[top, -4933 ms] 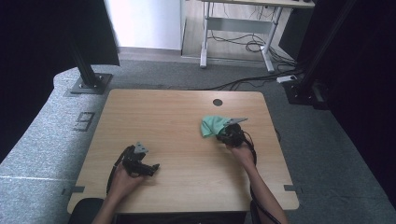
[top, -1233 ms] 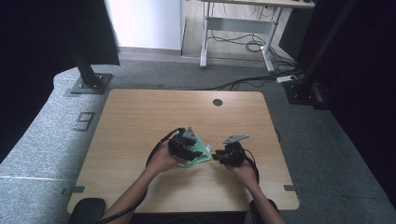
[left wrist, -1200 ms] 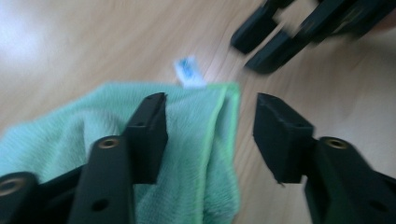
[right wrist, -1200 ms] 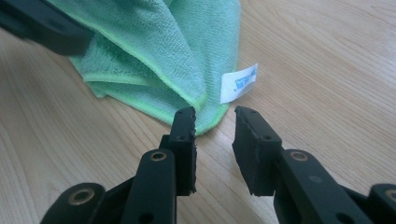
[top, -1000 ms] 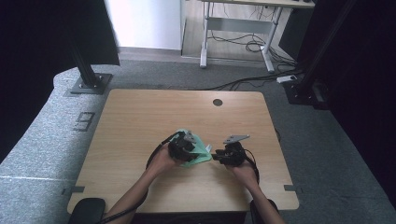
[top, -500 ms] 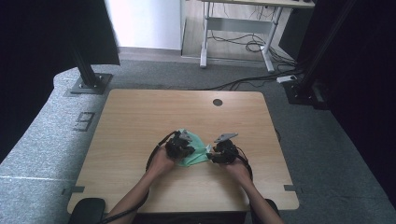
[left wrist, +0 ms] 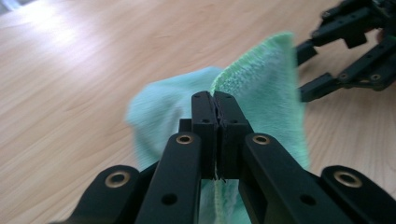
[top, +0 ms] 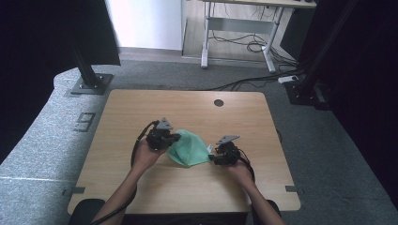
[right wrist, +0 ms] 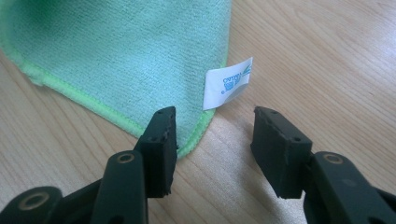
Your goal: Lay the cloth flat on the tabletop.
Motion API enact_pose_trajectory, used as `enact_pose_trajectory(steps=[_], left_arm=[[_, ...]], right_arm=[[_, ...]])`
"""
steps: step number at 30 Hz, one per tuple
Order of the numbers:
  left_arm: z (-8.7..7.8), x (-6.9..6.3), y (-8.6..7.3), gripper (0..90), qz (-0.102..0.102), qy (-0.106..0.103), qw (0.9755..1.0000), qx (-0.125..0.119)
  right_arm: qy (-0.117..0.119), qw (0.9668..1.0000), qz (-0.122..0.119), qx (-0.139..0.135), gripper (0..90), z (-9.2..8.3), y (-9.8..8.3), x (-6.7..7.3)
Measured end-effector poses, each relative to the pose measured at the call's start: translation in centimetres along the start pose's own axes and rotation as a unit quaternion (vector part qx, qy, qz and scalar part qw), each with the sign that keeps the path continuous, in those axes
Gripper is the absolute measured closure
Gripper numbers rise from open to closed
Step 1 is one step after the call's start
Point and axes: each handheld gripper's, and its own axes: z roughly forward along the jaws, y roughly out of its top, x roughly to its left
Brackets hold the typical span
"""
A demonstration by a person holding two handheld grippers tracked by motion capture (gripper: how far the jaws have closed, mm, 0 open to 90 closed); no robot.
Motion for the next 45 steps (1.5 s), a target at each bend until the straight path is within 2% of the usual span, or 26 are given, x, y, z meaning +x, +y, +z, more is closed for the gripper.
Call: enact_pose_trajectory(steps=[2, 6, 10, 15, 23, 31, 37, 41, 45], left_arm=[[-0.6, 0.7, -0.9, 87.4, -0.011, 0.007, 0.9999, 0.002], [-0.7, 1.7, -3.1, 87.3, -0.036, 0.008, 0.9993, 0.01], [-0.5, 2.0, -4.6, 87.2, -0.048, 0.002, 0.9988, 0.014], [-0.7, 1.9, -4.9, 87.2, -0.047, -0.003, 0.9988, 0.01], [-1.9, 1.1, -3.9, 87.2, -0.033, -0.013, 0.9994, -0.004], [-3.7, 0.4, -2.0, 87.2, -0.021, -0.026, 0.9987, -0.038], [-5.8, 0.8, -0.2, 87.2, -0.018, -0.027, 0.9969, -0.072], [-6.8, 1.3, 1.1, 87.2, -0.021, -0.017, 0.9957, -0.088], [-7.2, 2.5, 2.5, 87.2, -0.033, -0.011, 0.9943, -0.101]], right_arm=[[0.0, 1.0, 0.001, 0.001, 57.0, -0.1, 0.0, 0.0], [0.018, 0.9998, -0.001, 0.001, 80.1, -0.2, 0.0, 0.4], [0.017, 0.9997, -0.015, 0.009, 86.1, -0.2, 0.3, 1.0], [0.027, 0.9996, -0.01, 0.008, 87.7, -0.6, 0.4, 1.1], [0.022, 0.9993, -0.009, -0.03, 87.9, -3.8, 1.3, 0.6], [0.005, 0.9971, -0.015, -0.074, 88.0, -8.0, 3.2, -0.2], [-0.015, 0.9936, -0.022, -0.11, 88.1, -11.2, 5.7, -1.0], [-0.028, 0.9921, -0.027, -0.119, 88.2, -12.2, 7.4, -1.5], [-0.043, 0.9908, -0.027, -0.125, 88.2, -12.5, 9.3, -2.3]])
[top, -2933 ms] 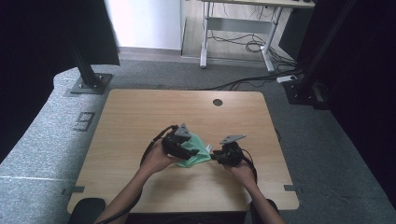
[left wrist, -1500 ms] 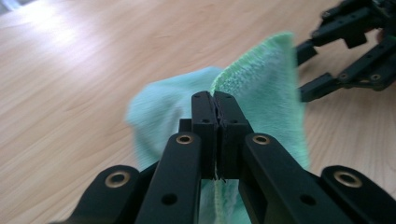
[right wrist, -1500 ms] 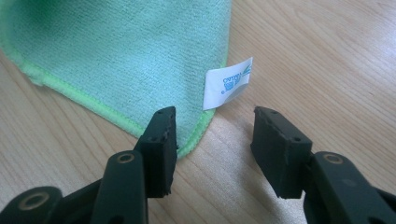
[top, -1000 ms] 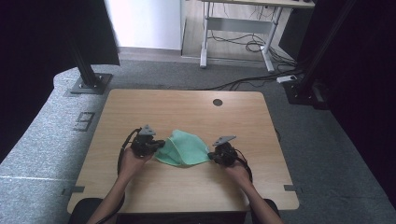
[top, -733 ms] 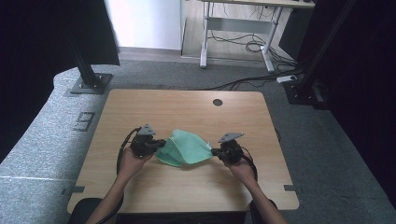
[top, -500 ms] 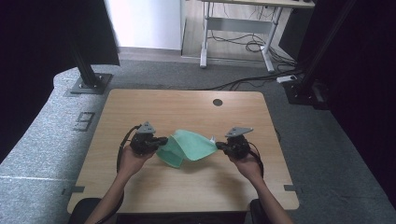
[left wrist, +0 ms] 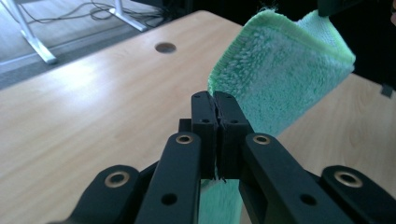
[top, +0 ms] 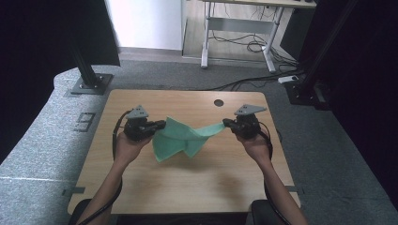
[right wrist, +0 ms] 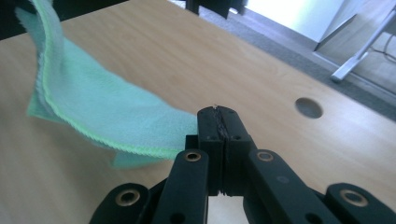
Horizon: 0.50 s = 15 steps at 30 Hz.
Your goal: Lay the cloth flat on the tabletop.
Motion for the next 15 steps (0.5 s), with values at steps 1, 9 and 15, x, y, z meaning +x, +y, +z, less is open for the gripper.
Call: enact_pose_trajectory(steps=[1, 9, 15], left_arm=[[0.1, 0.4, 0.4, 87.2, -0.004, 0.003, 1.0, -0.002], [5.0, 6.6, -0.4, 35.1, -0.072, 0.159, 0.9823, 0.068], [5.5, 6.5, -4.3, 19.7, -0.074, 0.134, 0.9837, 0.093]], right_arm=[[-0.003, 1.0, 0.004, -0.003, 88.2, 0.2, 0.6, -0.4], [-0.07, 0.9953, 0.056, 0.037, 53.9, 5.8, 2.7, -3.9], [-0.043, 0.9959, 0.04, 0.069, 46.3, 7.6, -1.0, -2.9]])
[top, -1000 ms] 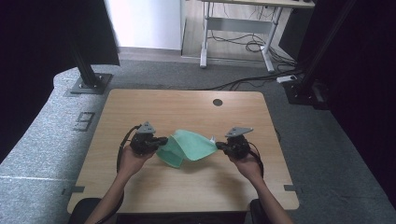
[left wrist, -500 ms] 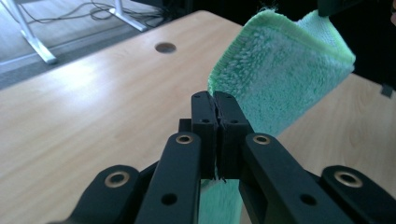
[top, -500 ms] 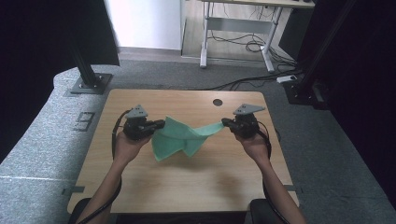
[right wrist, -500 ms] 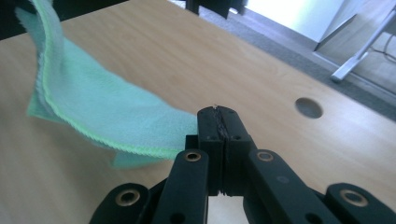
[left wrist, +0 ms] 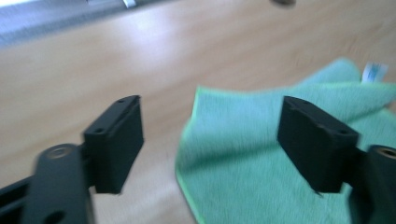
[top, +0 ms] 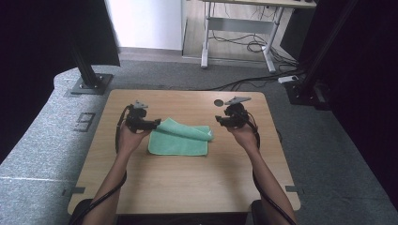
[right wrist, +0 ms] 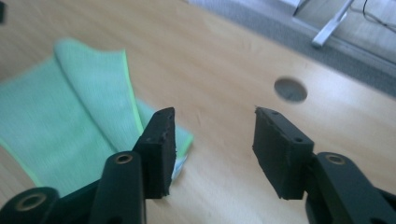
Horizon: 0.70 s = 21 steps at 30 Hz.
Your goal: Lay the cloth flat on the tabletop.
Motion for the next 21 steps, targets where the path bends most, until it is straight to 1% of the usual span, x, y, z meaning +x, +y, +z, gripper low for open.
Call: enact_pose_trajectory(steps=[1, 3, 5, 7, 10, 13, 16, 21], left_arm=[[0.0, -0.1, -0.4, 18.8, 0.0, -0.002, 1.0, -0.001], [-0.1, -0.3, -0.9, 17.5, 0.0, -0.016, 0.9999, -0.001], [-0.1, -0.5, -1.4, 15.1, 0.005, -0.02, 0.9998, 0.003], [0.1, -0.8, -2.0, 14.6, 0.008, -0.027, 0.9996, 0.008], [0.6, -0.9, -3.0, 14.3, 0.008, -0.03, 0.9994, 0.017], [1.2, -0.9, -4.3, 13.3, 0.003, -0.031, 0.9991, 0.028], [1.8, -0.8, -5.6, 11.4, 0.004, -0.029, 0.9988, 0.039], [2.3, -0.6, -7.6, 10.5, -0.002, -0.023, 0.9984, 0.051]], right_arm=[[0.004, 1.0, 0.0, 0.006, 46.1, 0.3, -0.5, 0.1], [0.012, 0.9998, -0.002, 0.013, 44.8, 0.6, -1.5, 0.5], [0.021, 0.9996, -0.002, 0.016, 44.5, 0.9, -2.3, 1.0], [0.033, 0.9993, 0.0, 0.019, 44.6, 1.2, -2.9, 1.6], [0.056, 0.9982, 0.005, 0.022, 45.0, 1.8, -3.9, 2.6], [0.07, 0.9971, 0.003, 0.03, 43.3, 2.8, -4.9, 3.7], [0.073, 0.9964, 0.001, 0.042, 38.0, 3.8, -5.8, 4.6], [0.065, 0.996, 0.014, 0.061, 31.7, 5.5, -7.5, 5.4]])
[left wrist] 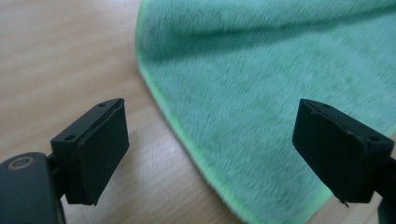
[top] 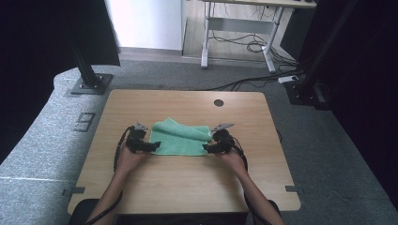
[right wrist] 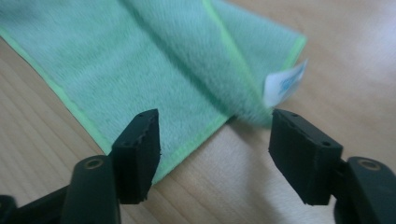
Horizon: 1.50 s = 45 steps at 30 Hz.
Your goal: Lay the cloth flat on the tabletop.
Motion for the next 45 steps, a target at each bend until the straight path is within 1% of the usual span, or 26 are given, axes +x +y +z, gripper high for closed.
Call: enact_pose_trajectory(steps=[1, 3, 4, 5, 7, 11, 14, 15, 16, 17, 20, 22, 24, 25, 27, 29, 31, 32, 33, 35, 37, 39, 41, 42, 44, 45], left_arm=[[0.1, 0.0, -0.3, 10.4, 0.002, 0.007, 1.0, 0.0], [0.0, -0.3, -0.6, 9.7, 0.013, 0.019, 0.9997, 0.0], [0.0, -0.5, -0.7, 9.7, 0.019, 0.024, 0.9995, 0.003], [0.0, -0.6, -0.7, 9.7, 0.024, 0.027, 0.9993, 0.006], [-0.2, -1.0, -0.8, 10.8, 0.026, 0.026, 0.9993, 0.008], [-0.5, -1.8, -1.2, 11.0, 0.036, 0.018, 0.9991, 0.014], [-0.9, -2.9, -1.6, 11.0, 0.043, 0.012, 0.9988, 0.02], [-0.9, -2.9, -1.6, 11.0, 0.043, 0.012, 0.9988, 0.02], [-1.2, -3.5, -1.9, 11.0, 0.047, 0.009, 0.9986, 0.024], [-1.6, -4.5, -2.4, 11.1, 0.051, 0.004, 0.9983, 0.027], [-2.5, -6.2, -3.5, 11.0, 0.062, -0.007, 0.9977, 0.027], [-2.9, -7.0, -4.2, 11.0, 0.068, -0.012, 0.9972, 0.028], [-3.3, -7.4, -4.3, 11.7, 0.076, -0.024, 0.9962, 0.034], [-3.4, -7.5, -4.1, 11.9, 0.079, -0.027, 0.996, 0.032], [-3.6, -7.1, -3.2, 12.0, 0.08, -0.021, 0.9963, 0.022], [-3.7, -6.5, -1.9, 13.6, 0.076, -0.022, 0.9968, 0.011], [-3.5, -5.8, -0.4, 14.3, 0.075, -0.019, 0.997, 0.002], [-3.3, -5.5, 0.3, 14.6, 0.076, -0.017, 0.997, -0.001], [-3.1, -5.1, 1.0, 15.3, 0.077, -0.019, 0.9969, -0.003], [-2.5, -4.6, 2.1, 19.1, 0.078, -0.03, 0.9965, -0.006], [-1.8, -4.1, 2.9, 21.9, 0.073, -0.034, 0.9968, -0.005], [-0.9, -3.5, 3.2, 25.1, 0.065, -0.037, 0.9972, 0.005], [0.0, -3.1, 3.1, 33.3, 0.064, -0.046, 0.9965, 0.028], [0.4, -3.1, 2.9, 37.9, 0.066, -0.05, 0.9958, 0.04], [0.9, -3.1, 2.6, 54.4, 0.076, -0.06, 0.9936, 0.058], [1.0, -3.3, 2.4, 62.0, 0.078, -0.064, 0.9931, 0.059]], right_arm=[[-0.002, 1.0, 0.002, 0.004, 31.1, 0.3, -0.3, 0.1], [-0.006, 0.9999, -0.005, 0.013, 29.2, 0.8, -0.7, 0.4], [-0.013, 0.9998, -0.012, 0.007, 29.8, 0.9, -0.9, 0.6], [-0.014, 0.9999, -0.007, 0.005, 30.1, 0.8, -1.0, 0.7], [-0.013, 0.9998, -0.012, 0.009, 31.6, 0.6, -1.1, 0.9], [-0.007, 0.9998, -0.019, 0.008, 31.6, -0.2, -2.0, 1.4], [-0.004, 0.9997, -0.021, 0.01, 31.7, -1.1, -3.0, 1.7], [-0.003, 0.9997, -0.023, 0.011, 32.0, -1.4, -3.3, 1.9], [-0.002, 0.9996, -0.025, 0.013, 32.3, -1.9, -3.7, 2.1], [-0.001, 0.9995, -0.027, 0.014, 32.4, -2.2, -4.1, 2.2], [0.001, 0.9994, -0.028, 0.018, 33.1, -3.2, -5.1, 2.7], [0.003, 0.9993, -0.033, 0.017, 33.5, -3.9, -5.9, 3.0], [0.004, 0.9993, -0.032, 0.02, 34.6, -4.4, -6.4, 3.2], [0.006, 0.9993, -0.03, 0.022, 34.7, -4.7, -6.5, 3.2], [0.003, 0.9997, -0.023, 0.01, 36.3, -5.3, -6.4, 2.9], [-0.004, 0.9999, -0.012, -0.006, 38.8, -5.9, -6.0, 2.2], [-0.007, 0.9999, -0.005, -0.013, 43.5, -6.1, -5.3, 1.4], [-0.006, 0.9999, -0.005, -0.014, 45.4, -6.0, -5.0, 1.0], [-0.004, 0.9999, -0.007, -0.013, 47.3, -5.9, -4.8, 0.8], [0.003, 0.9999, -0.013, -0.008, 50.4, -5.3, -4.4, 0.4], [0.017, 0.9998, -0.01, 0.0, 54.3, -4.5, -4.3, 0.2], [0.021, 0.9996, -0.013, 0.012, 58.8, -3.8, -4.5, 0.2], [0.024, 0.9994, -0.018, 0.016, 64.8, -3.4, -4.7, 0.3], [0.028, 0.9994, -0.019, 0.013, 72.1, -3.4, -4.7, 0.3], [0.026, 0.9992, -0.028, 0.016, 80.5, -3.5, -4.6, 0.4], [0.028, 0.999, -0.032, 0.015, 84.0, -3.6, -4.6, 0.5]])
